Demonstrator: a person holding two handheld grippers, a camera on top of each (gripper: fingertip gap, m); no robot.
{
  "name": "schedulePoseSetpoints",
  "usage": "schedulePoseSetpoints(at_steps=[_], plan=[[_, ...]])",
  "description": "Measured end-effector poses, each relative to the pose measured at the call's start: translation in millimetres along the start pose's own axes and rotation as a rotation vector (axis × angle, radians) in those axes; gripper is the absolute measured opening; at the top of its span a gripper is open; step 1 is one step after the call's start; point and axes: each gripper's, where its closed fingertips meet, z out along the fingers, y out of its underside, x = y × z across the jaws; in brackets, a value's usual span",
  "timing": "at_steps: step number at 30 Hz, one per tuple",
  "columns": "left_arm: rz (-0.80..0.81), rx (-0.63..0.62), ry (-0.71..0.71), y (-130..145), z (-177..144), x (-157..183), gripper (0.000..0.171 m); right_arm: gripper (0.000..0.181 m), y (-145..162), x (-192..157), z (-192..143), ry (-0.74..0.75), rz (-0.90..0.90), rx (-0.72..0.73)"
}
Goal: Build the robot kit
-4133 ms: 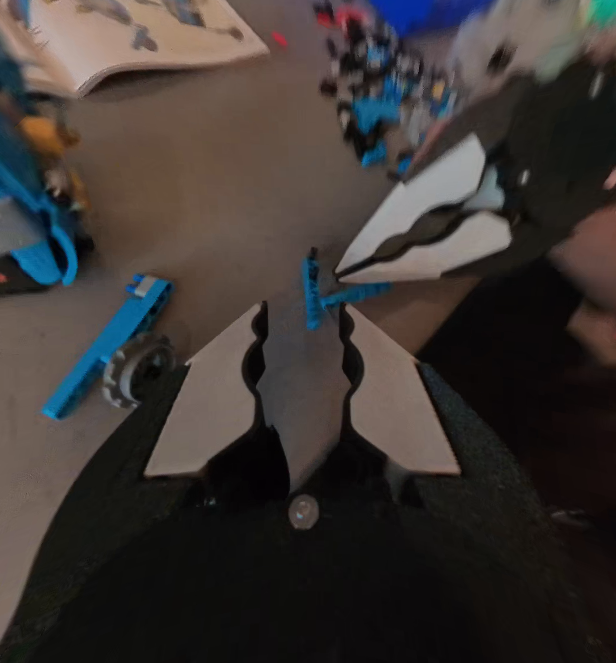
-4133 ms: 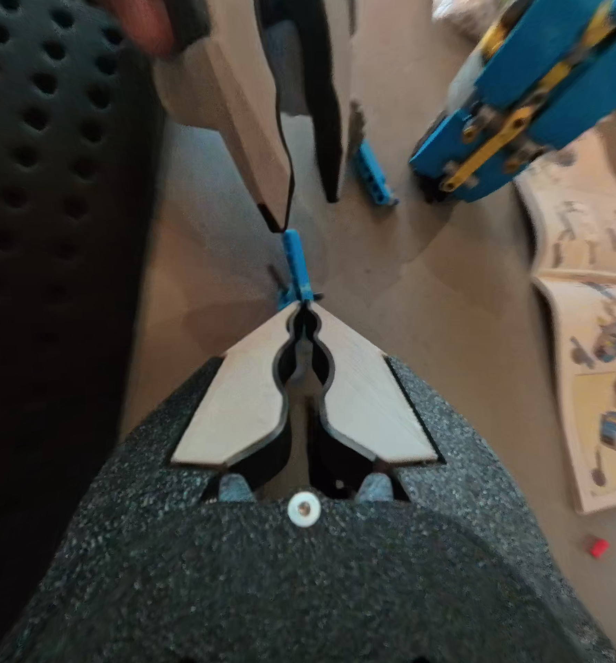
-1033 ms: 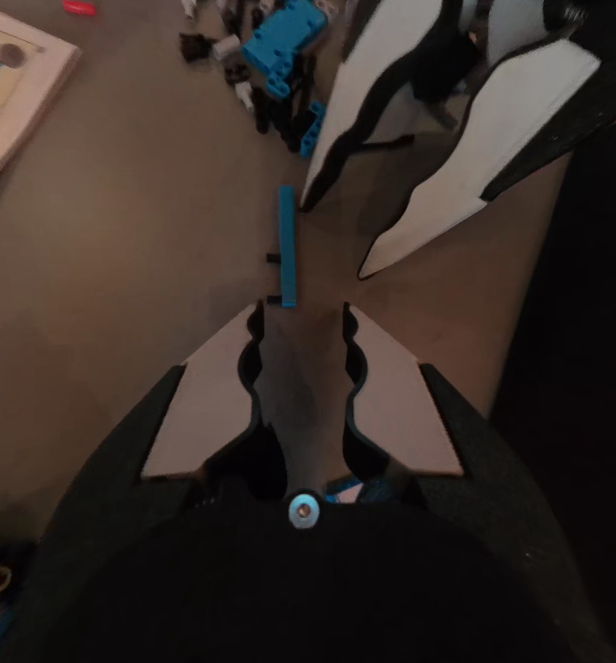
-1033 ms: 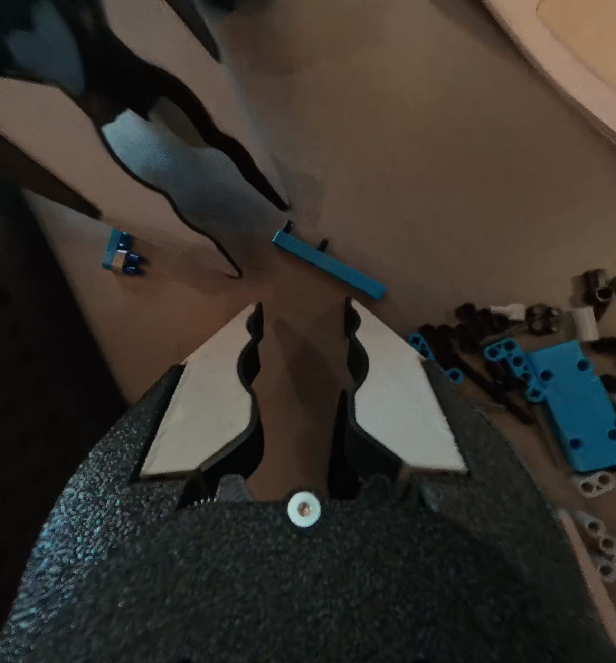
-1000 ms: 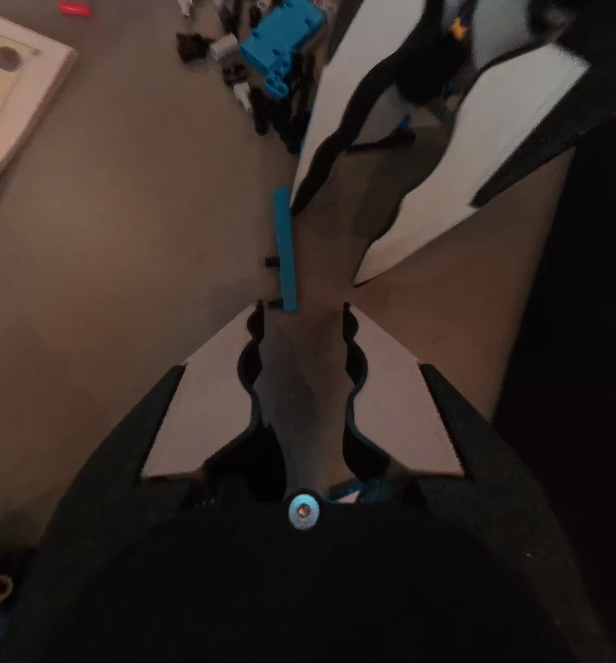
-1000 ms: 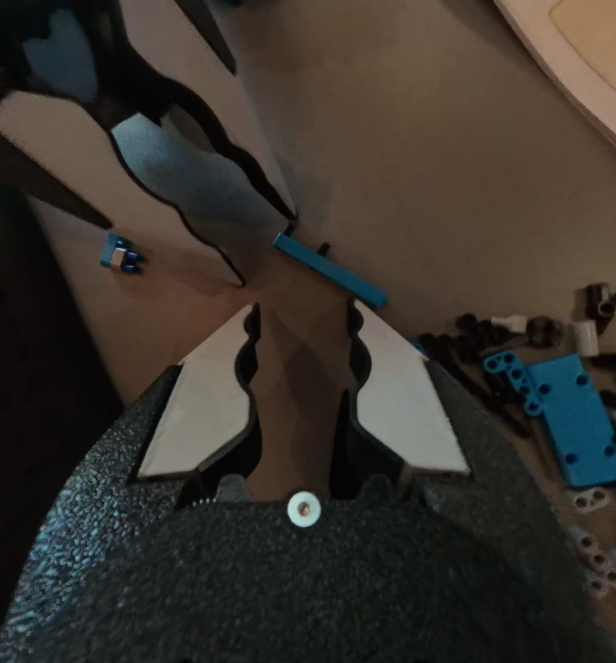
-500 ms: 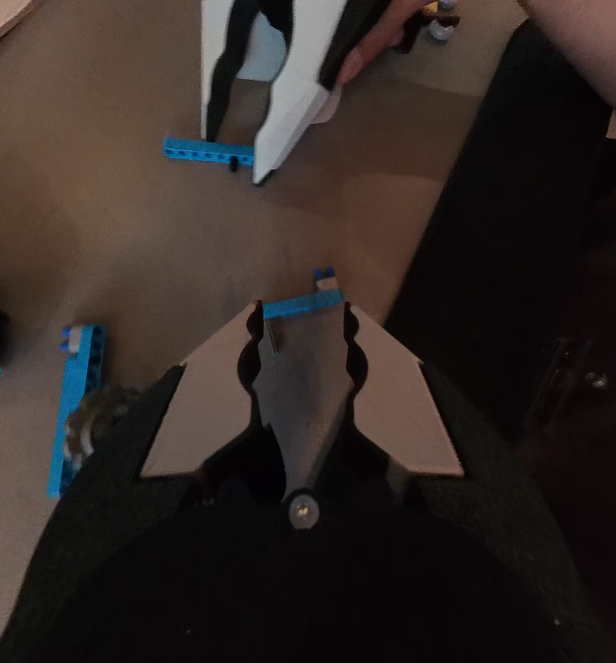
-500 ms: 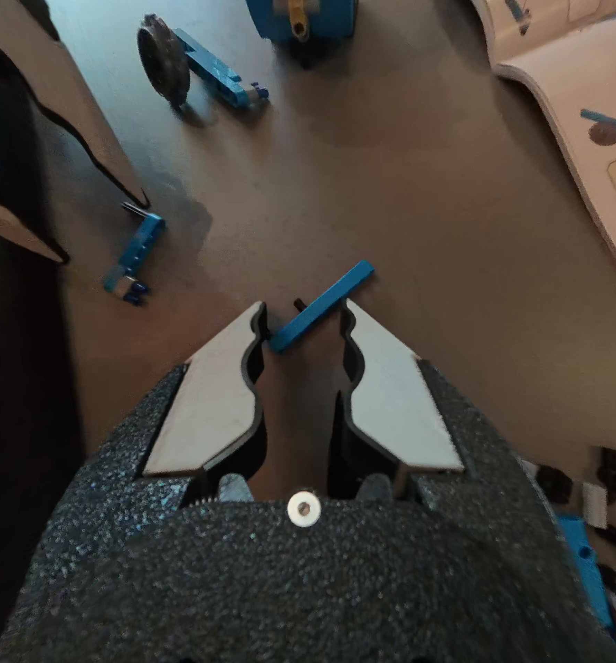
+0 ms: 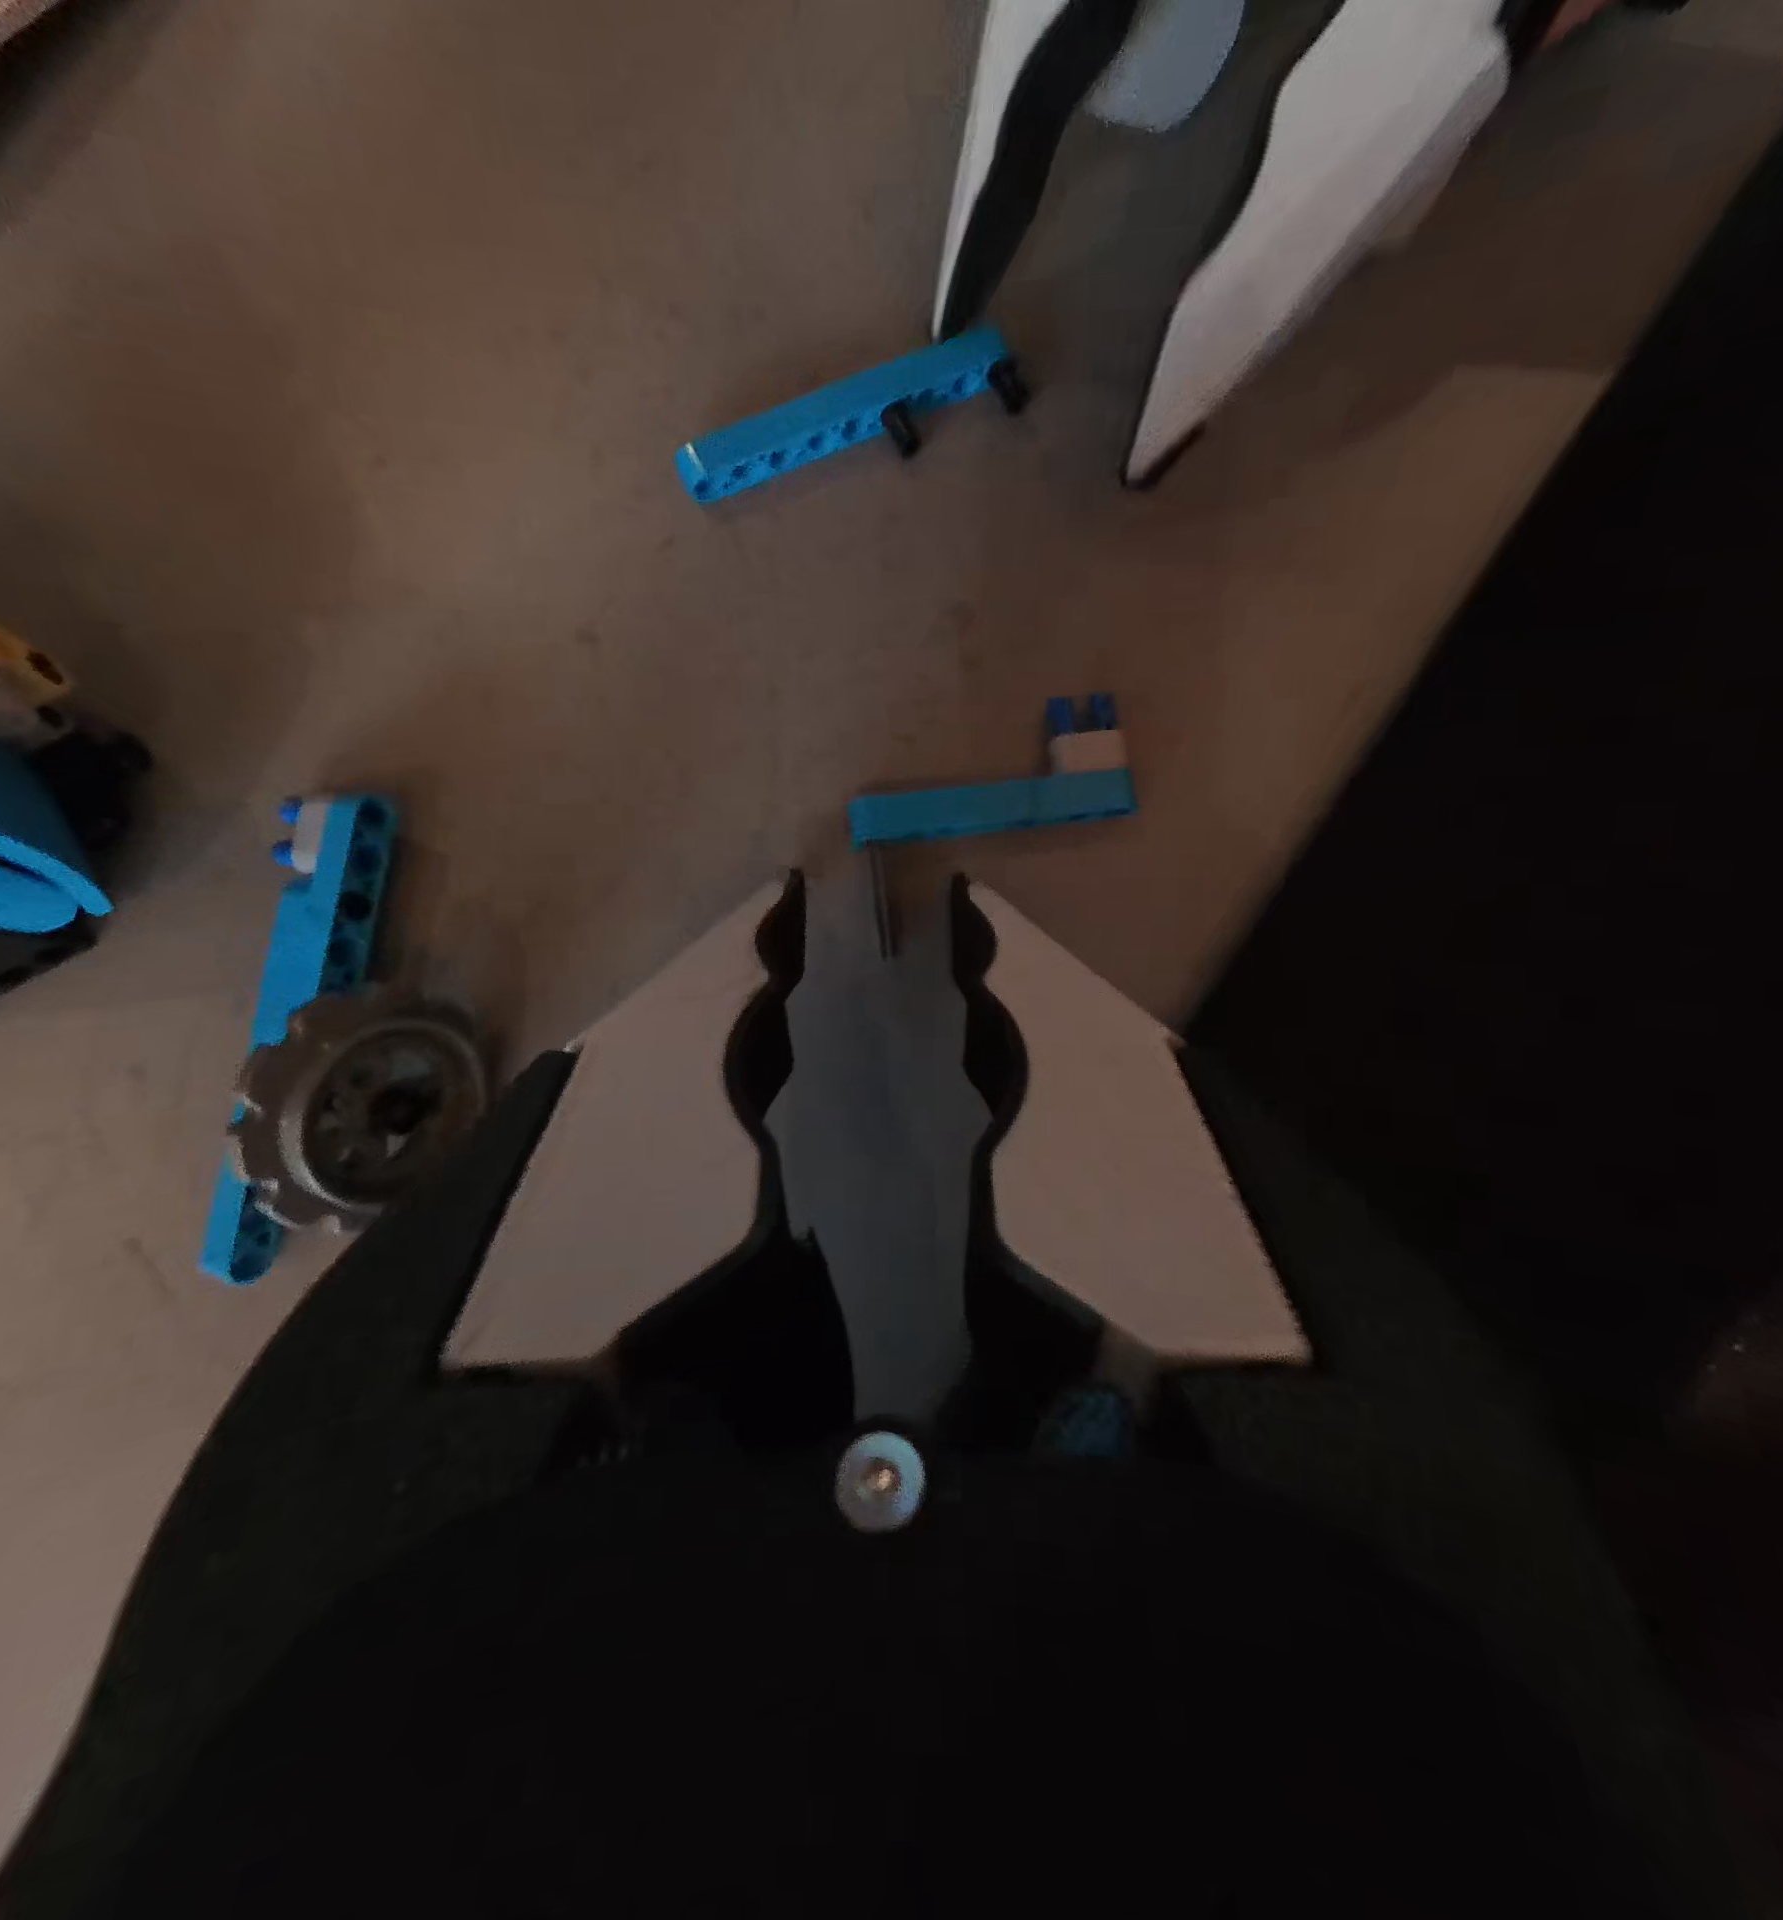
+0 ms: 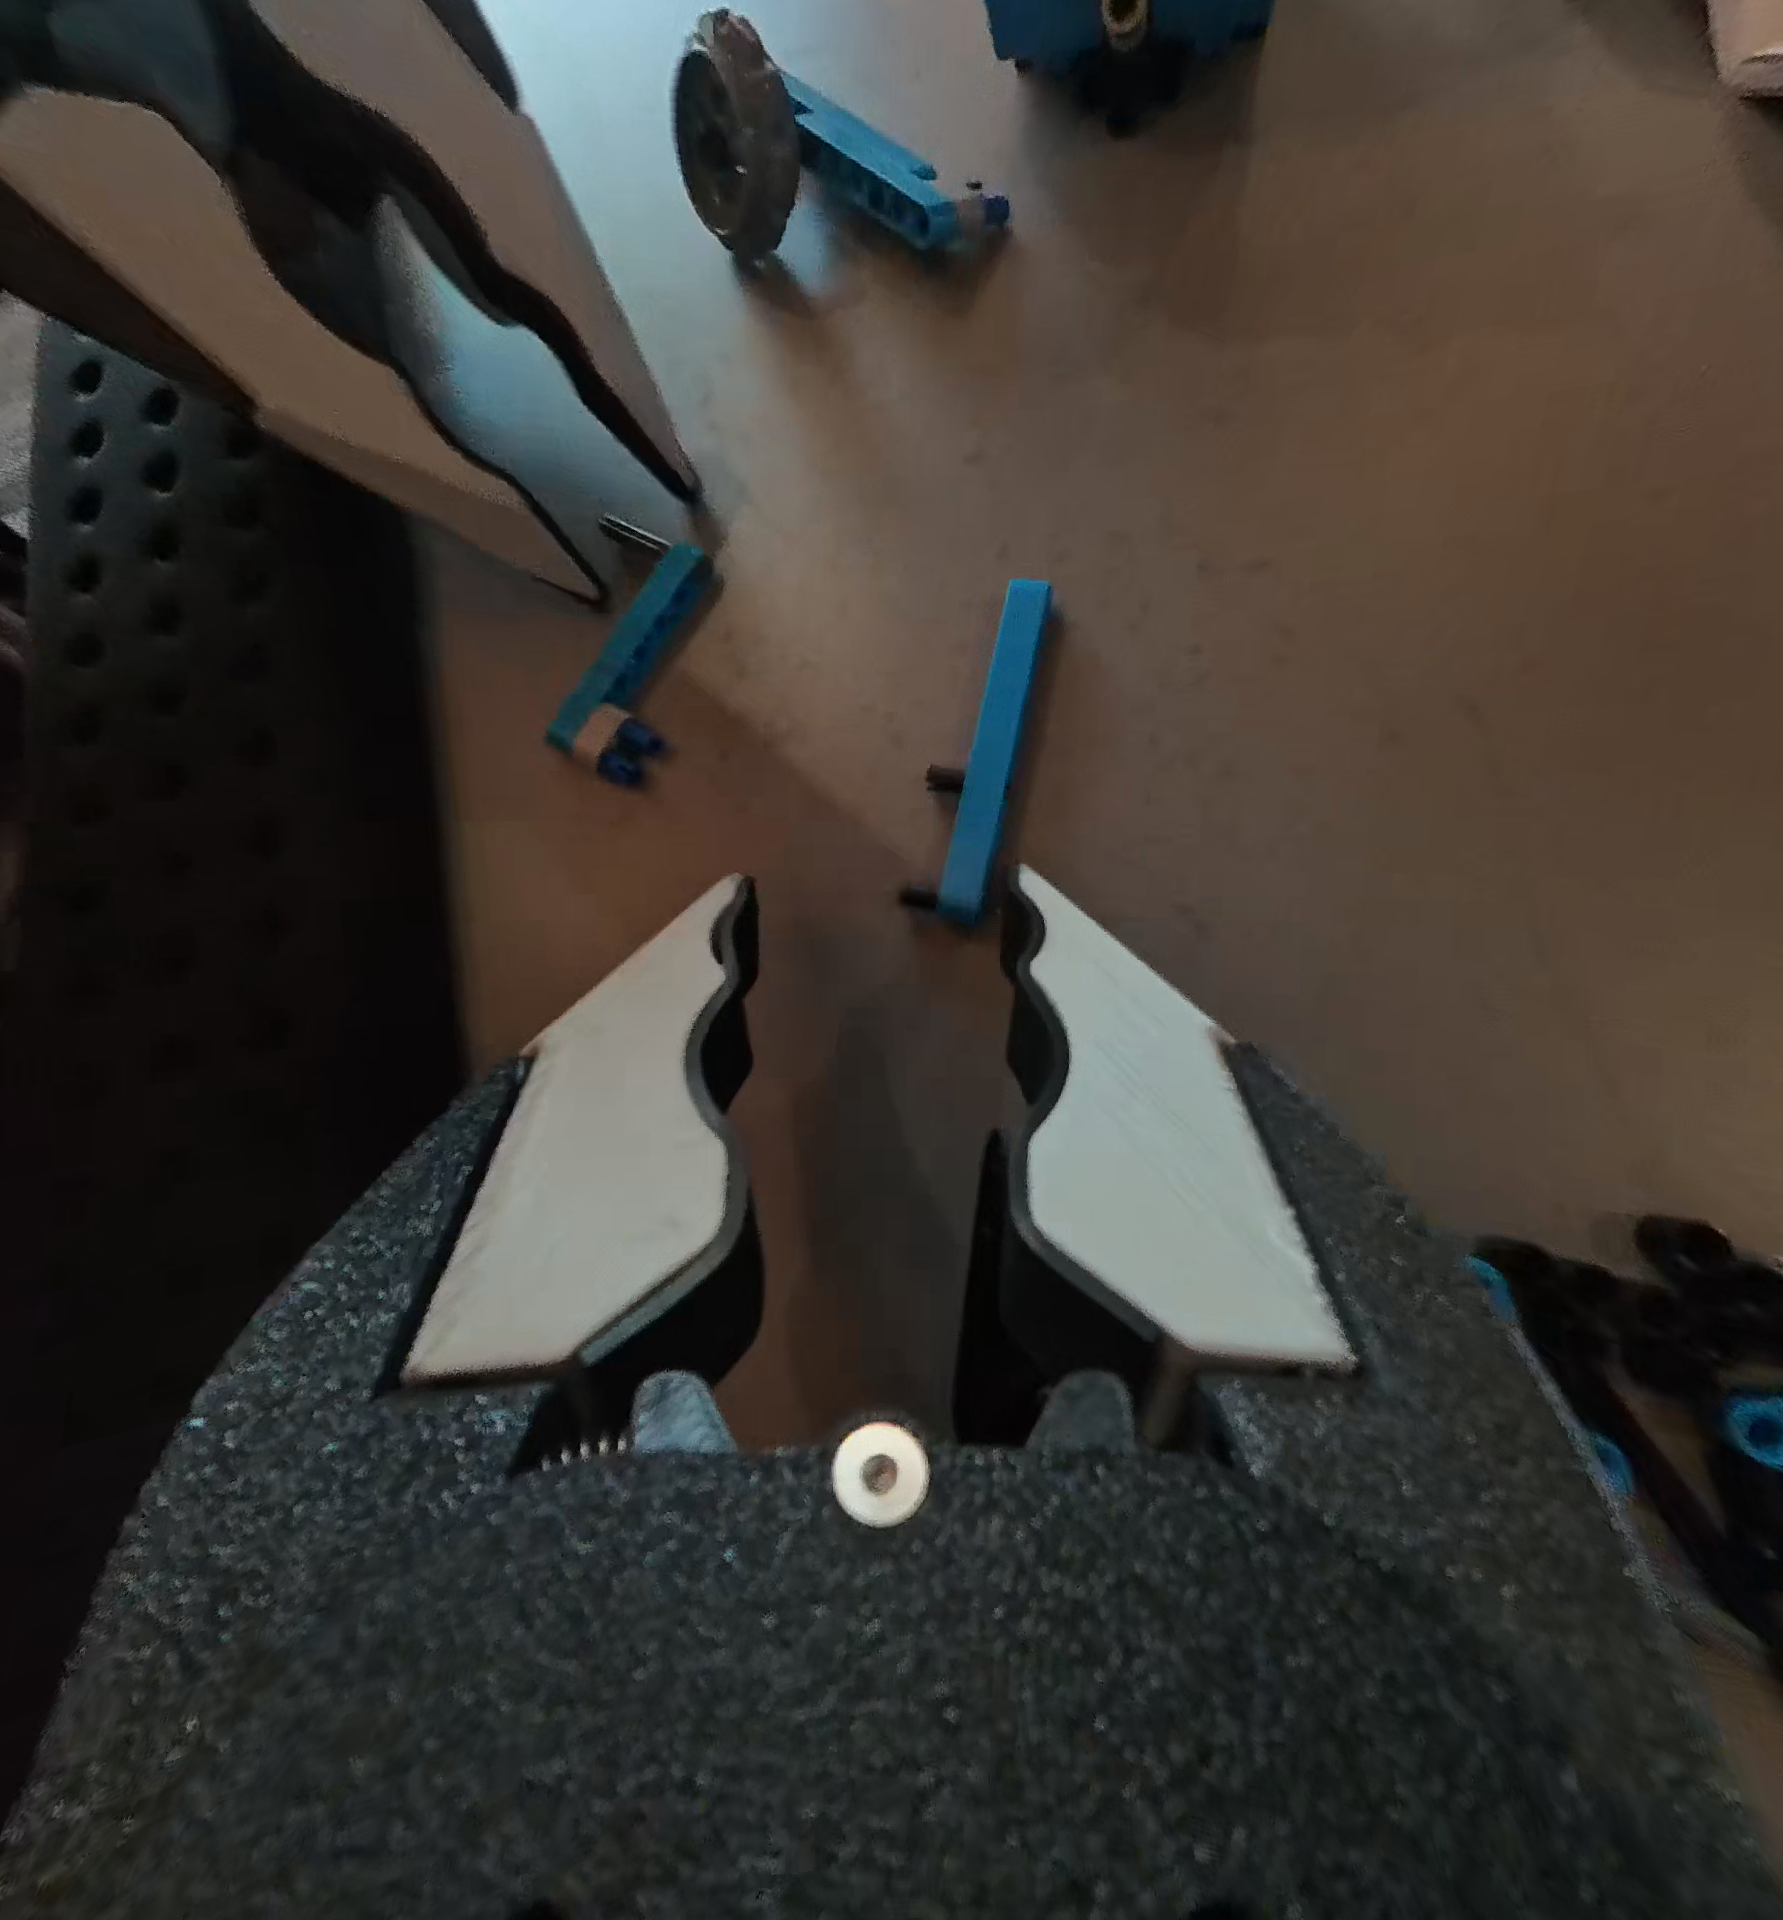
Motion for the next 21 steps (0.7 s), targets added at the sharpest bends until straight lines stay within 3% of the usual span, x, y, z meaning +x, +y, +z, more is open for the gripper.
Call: schedulePoseSetpoints(at_steps=[6, 9, 13, 15, 16, 21], plan=[[-0.015, -0.008, 0.054, -5.5, 3.9, 1.4, 0.022, 0.05, -9.8, -30.8, 16.8, -0.116, -0.015, 0.022], [-0.006, -0.012, 0.042, -5.1, 4.6, 2.1, 0.022, 0.047, -13.1, -30.0, 20.3, -0.115, -0.02, 0.03], [-0.005, -0.005, 0.025, -4.6, 4.7, 1.4, 0.02, 0.059, -23.3, -12.8, 22.9, -0.023, -0.052, 0.063], [-0.005, -0.002, 0.017, -4.6, 4.8, 1.1, 0.02, 0.06, -22.1, -18.6, 26.0, -0.061, -0.034, 0.043], [-0.003, 0.0, 0.012, -4.6, 4.9, 1.1, 0.02, 0.051, -22.0, -25.1, 25.6, -0.095, -0.039, 0.04], [-0.014, 0.0, 0.005, -4.6, 4.8, 1.9, 0.021, 0.057, -22.7, -41.8, 31.8, -0.133, -0.021, 0.056]])
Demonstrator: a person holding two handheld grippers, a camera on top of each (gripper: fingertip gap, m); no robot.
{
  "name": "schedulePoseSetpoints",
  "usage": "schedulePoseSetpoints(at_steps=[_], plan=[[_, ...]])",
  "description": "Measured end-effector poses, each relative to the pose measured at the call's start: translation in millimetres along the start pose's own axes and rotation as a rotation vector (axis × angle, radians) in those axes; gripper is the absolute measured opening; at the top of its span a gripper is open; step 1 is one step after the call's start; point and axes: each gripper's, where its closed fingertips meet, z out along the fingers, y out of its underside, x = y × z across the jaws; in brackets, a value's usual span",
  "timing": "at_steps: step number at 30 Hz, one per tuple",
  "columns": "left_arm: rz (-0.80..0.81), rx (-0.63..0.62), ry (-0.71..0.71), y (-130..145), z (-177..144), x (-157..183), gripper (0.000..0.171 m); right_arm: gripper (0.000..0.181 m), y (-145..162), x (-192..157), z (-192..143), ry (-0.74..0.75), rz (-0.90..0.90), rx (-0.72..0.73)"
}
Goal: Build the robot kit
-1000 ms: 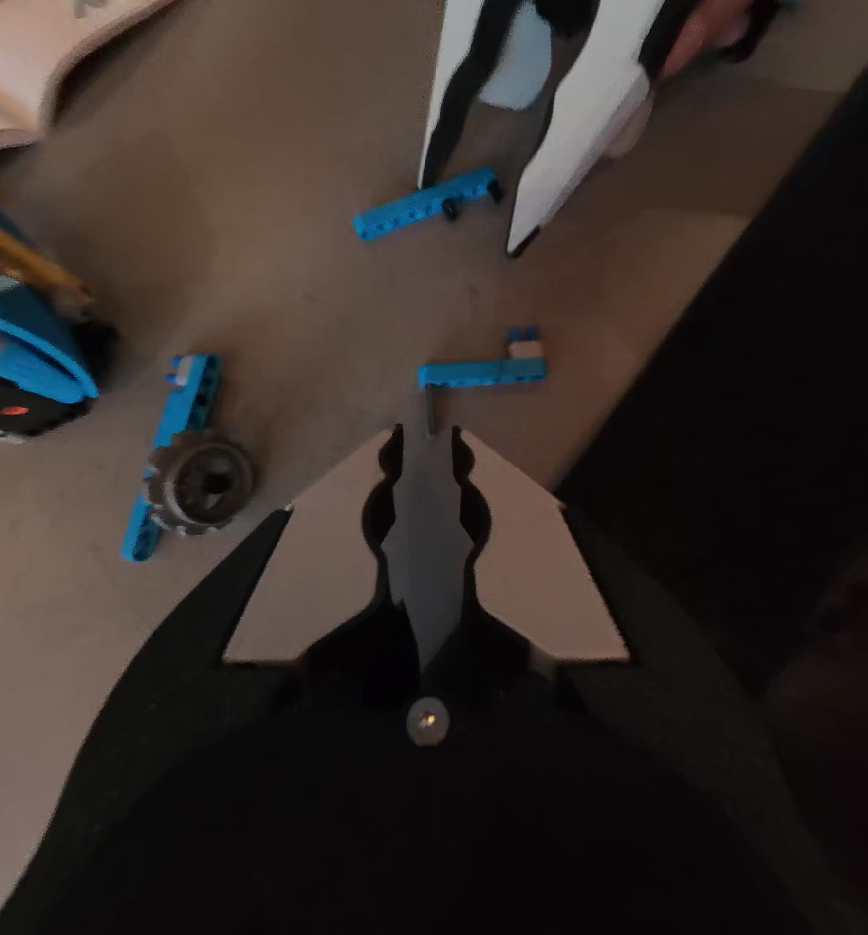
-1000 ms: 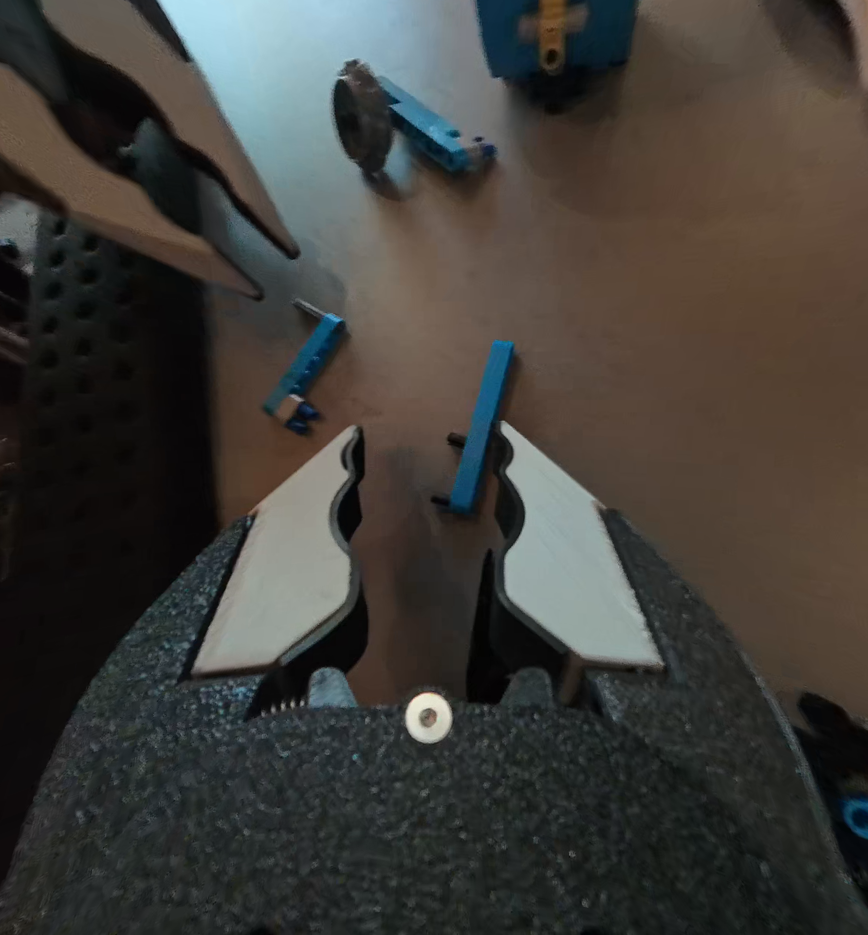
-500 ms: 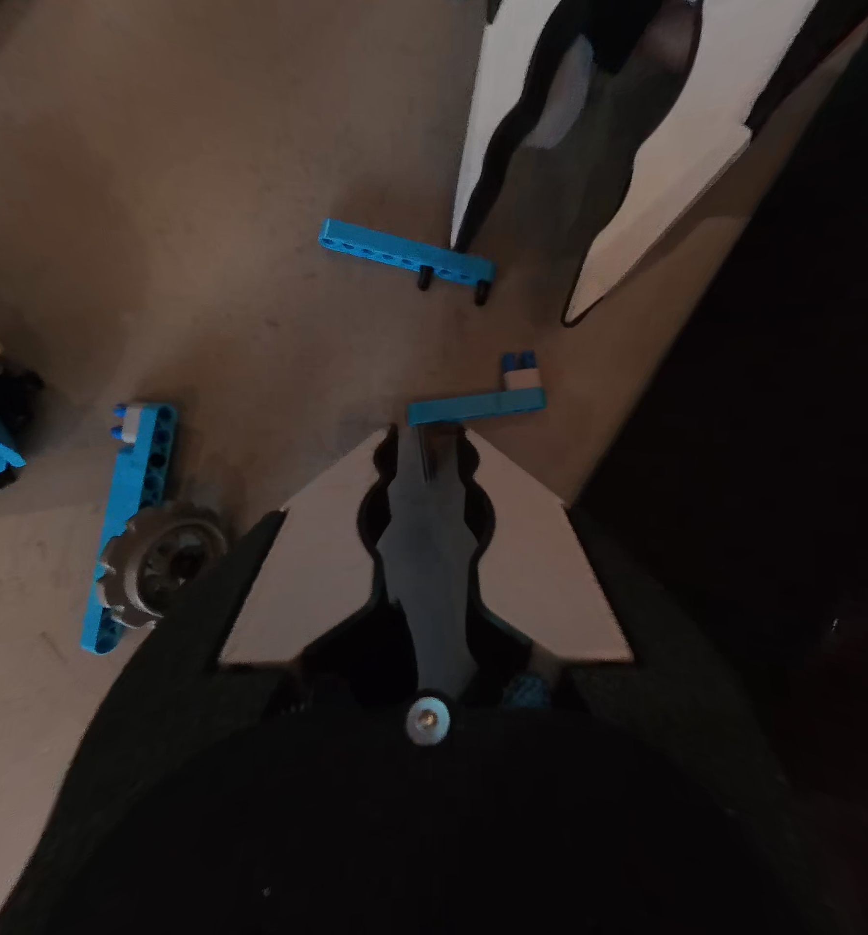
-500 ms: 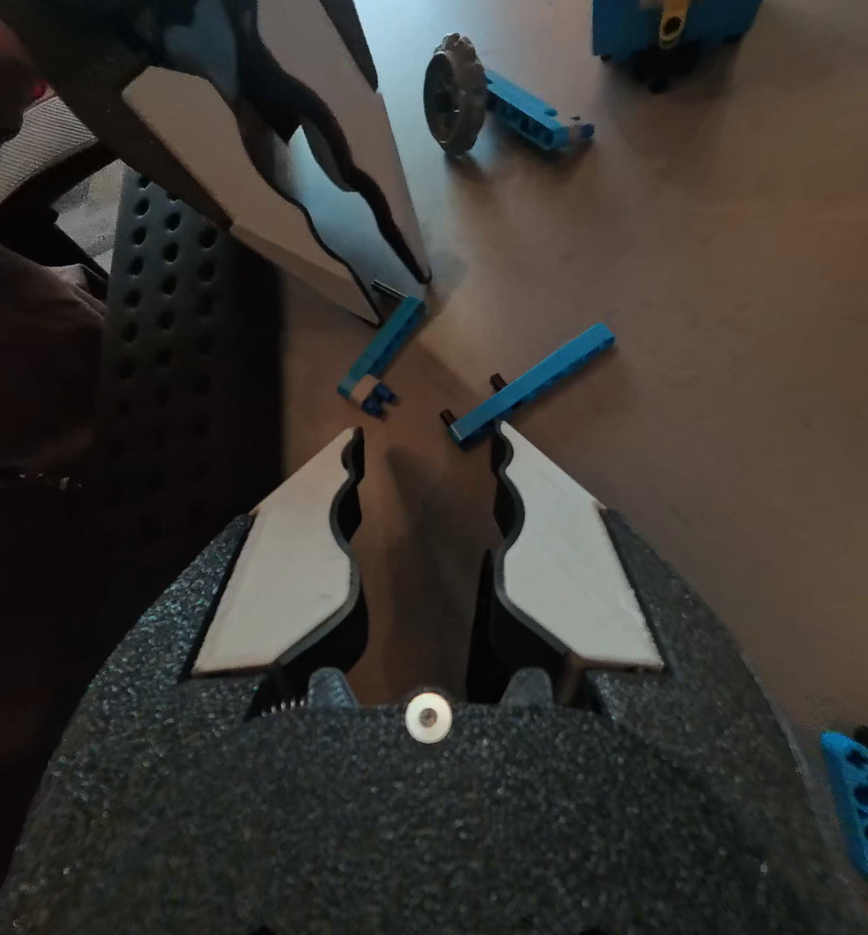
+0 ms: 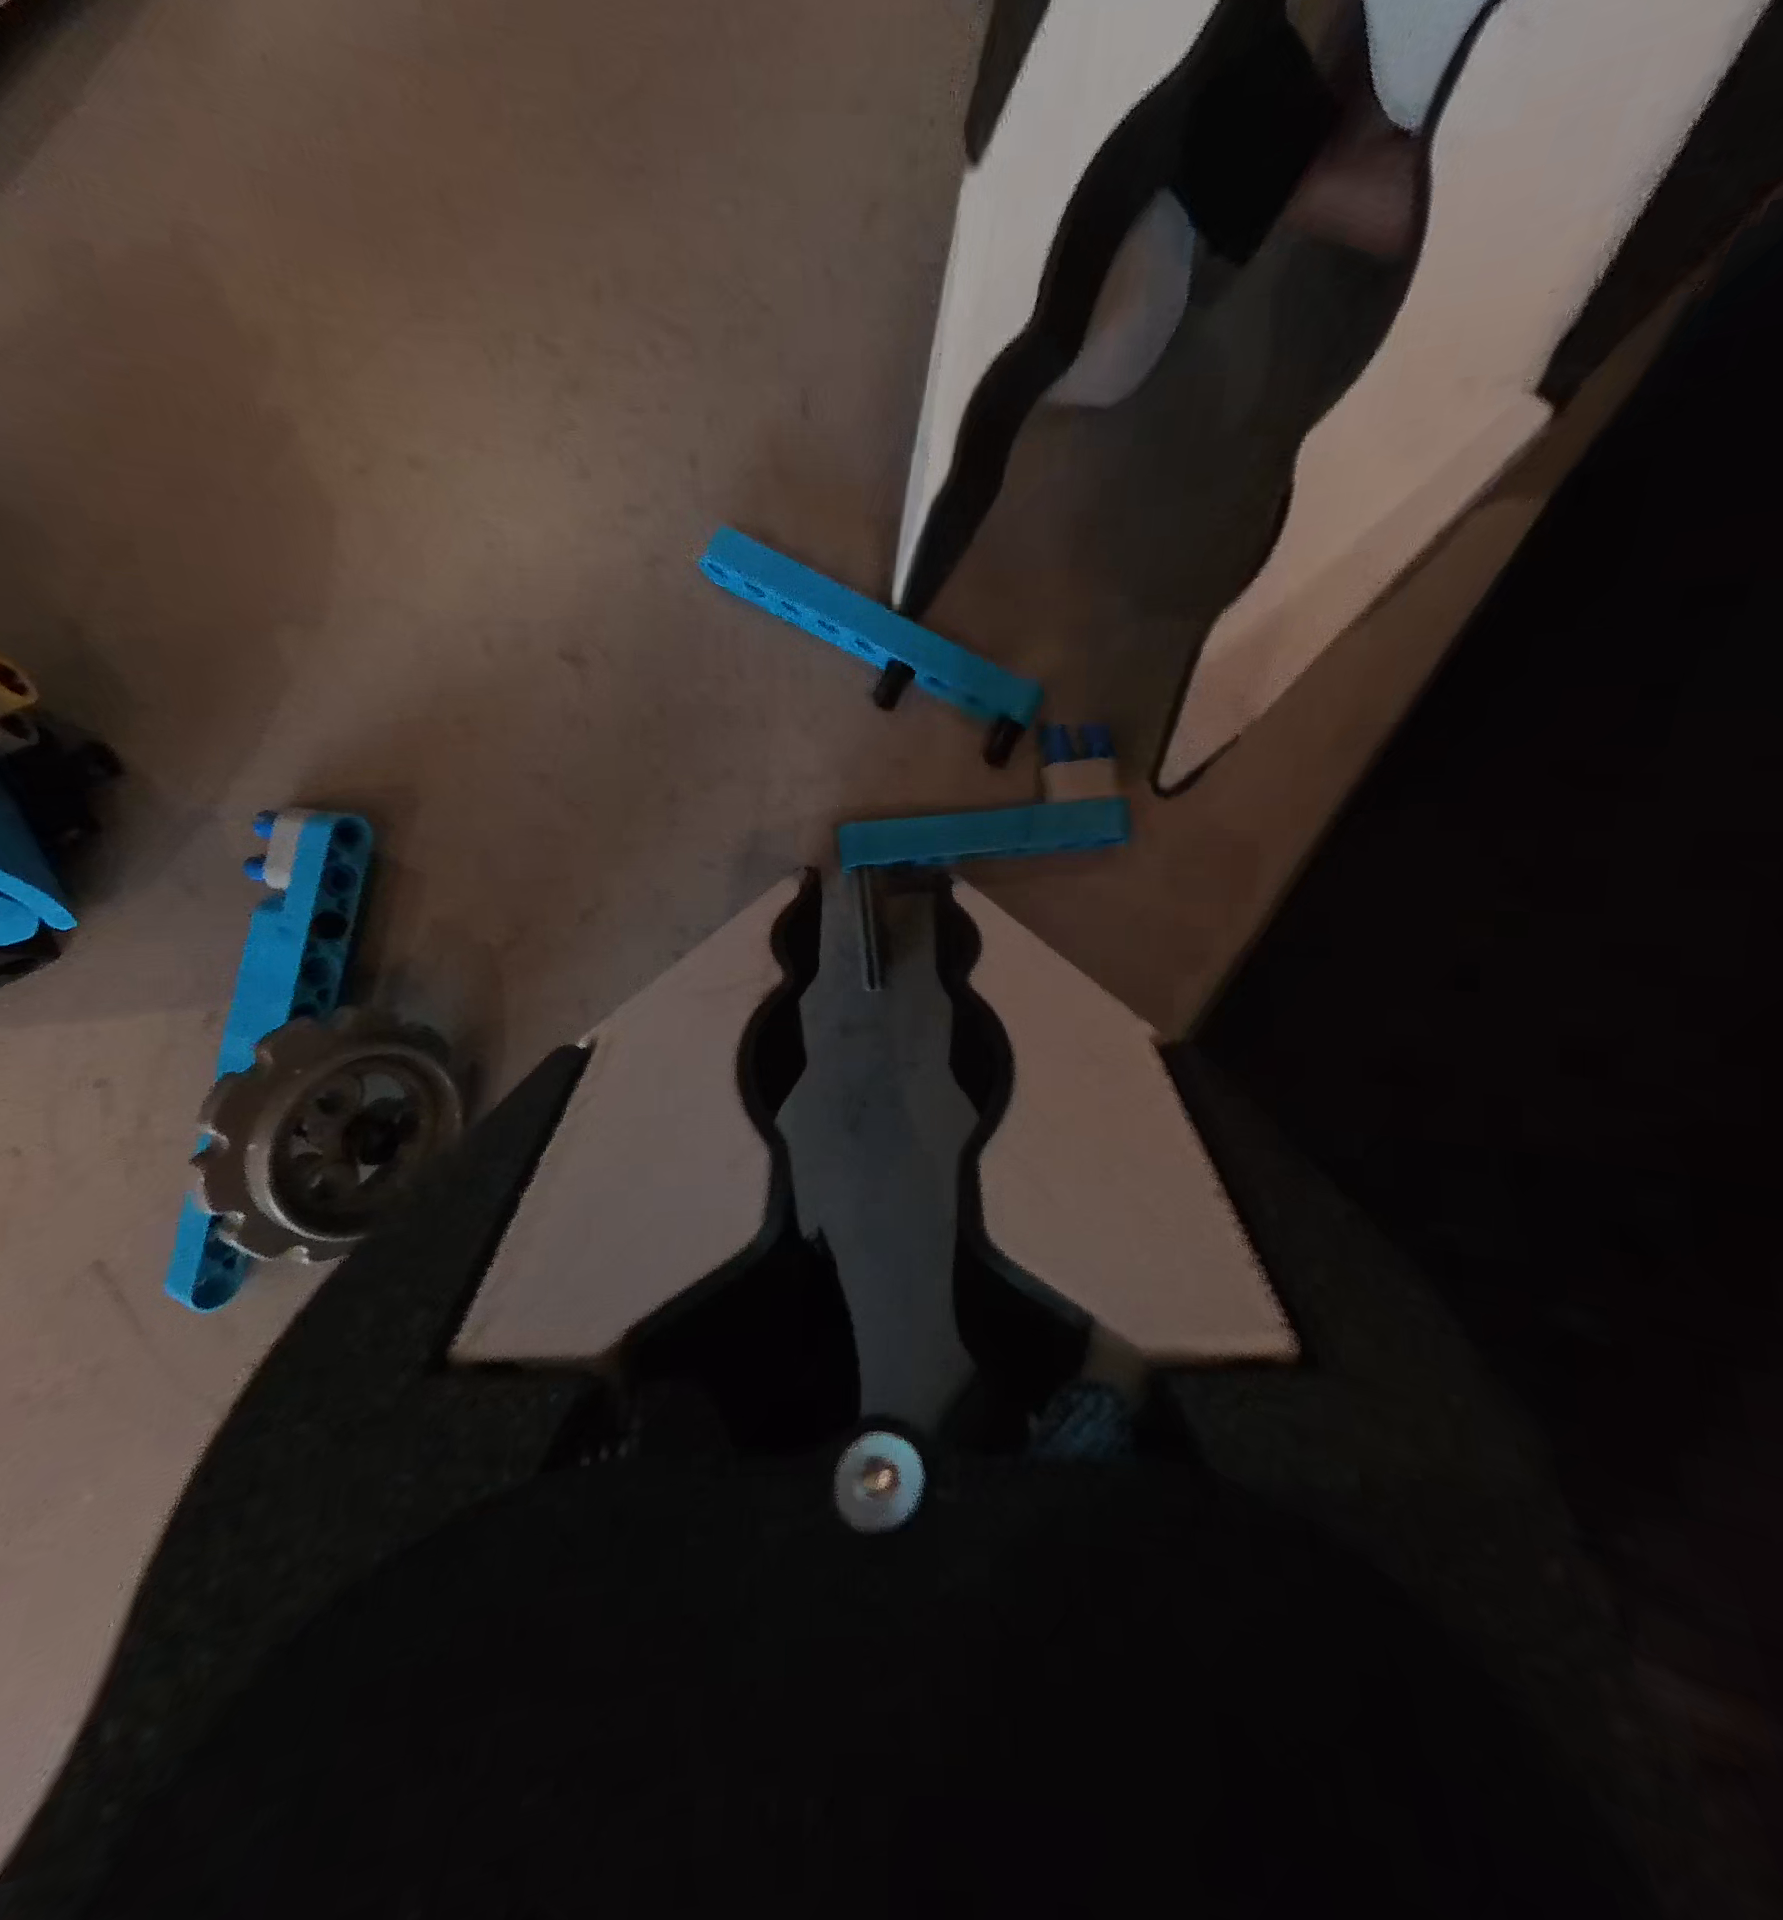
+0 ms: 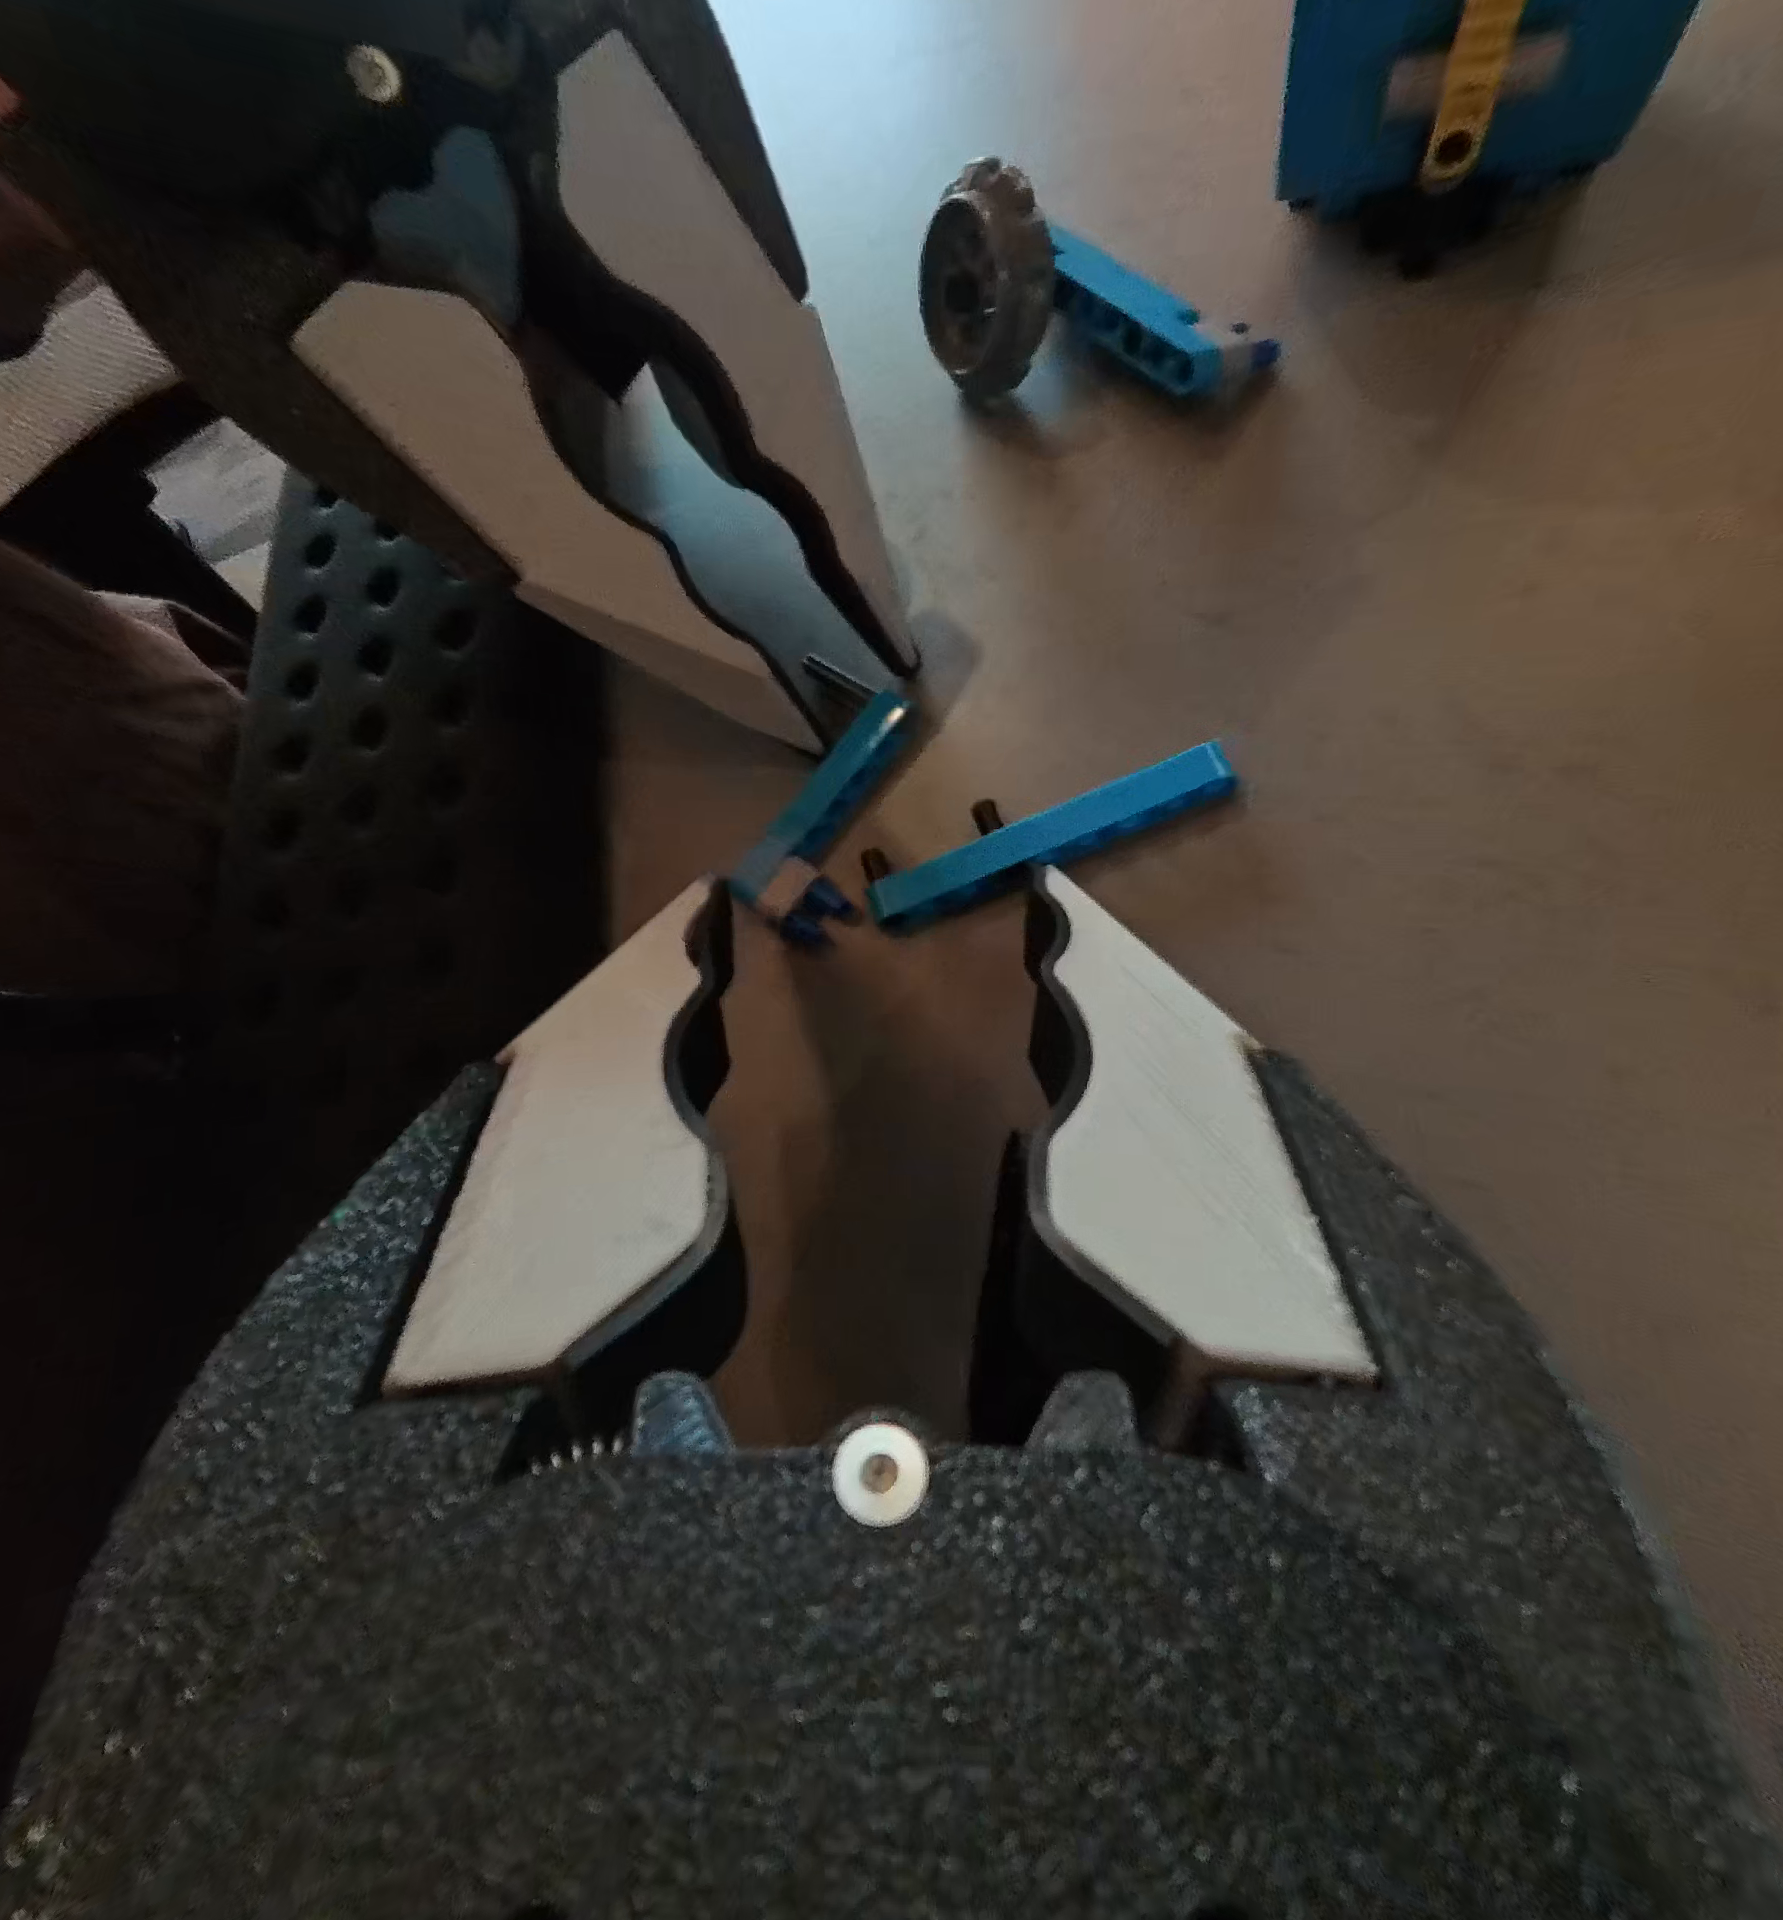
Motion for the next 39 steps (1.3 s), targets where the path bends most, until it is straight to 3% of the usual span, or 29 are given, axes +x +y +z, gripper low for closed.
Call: schedulePoseSetpoints(at_steps=[2, 16, 22, 27, 35, 39], plan=[[-0.007, 0.001, 0.015, -0.6, 0.0, 2.9, 0.027, 0.056, -1.5, -4.8, 3.3, -0.013, -0.003, 0.002], [0.003, 0.005, -0.029, -0.6, 0.6, 1.6, 0.022, 0.055, -8.7, -16.1, 19.7, -0.027, -0.042, -0.029], [0.0, 0.009, -0.032, -0.4, 0.2, 1.6, 0.023, 0.052, -10.7, -7.6, 19.1, 0.19, 0.031, -0.036], [-0.086, 0.03, 0.002, 3.4, -12.2, -2.0, 0.027, 0.033, -17.2, 7.1, 17.0, 0.443, -0.046, -0.044], [-0.094, 0.034, 0.011, 10.2, -16.3, -15.5, 0.022, 0.034, -23.6, 6.7, 19.0, 0.421, 0.078, -0.055], [-0.076, 0.023, 0.029, 10.1, -13.3, -14.4, 0.019, 0.05, -16.3, -0.1, 25.8, 0.362, 0.219, -0.126]])
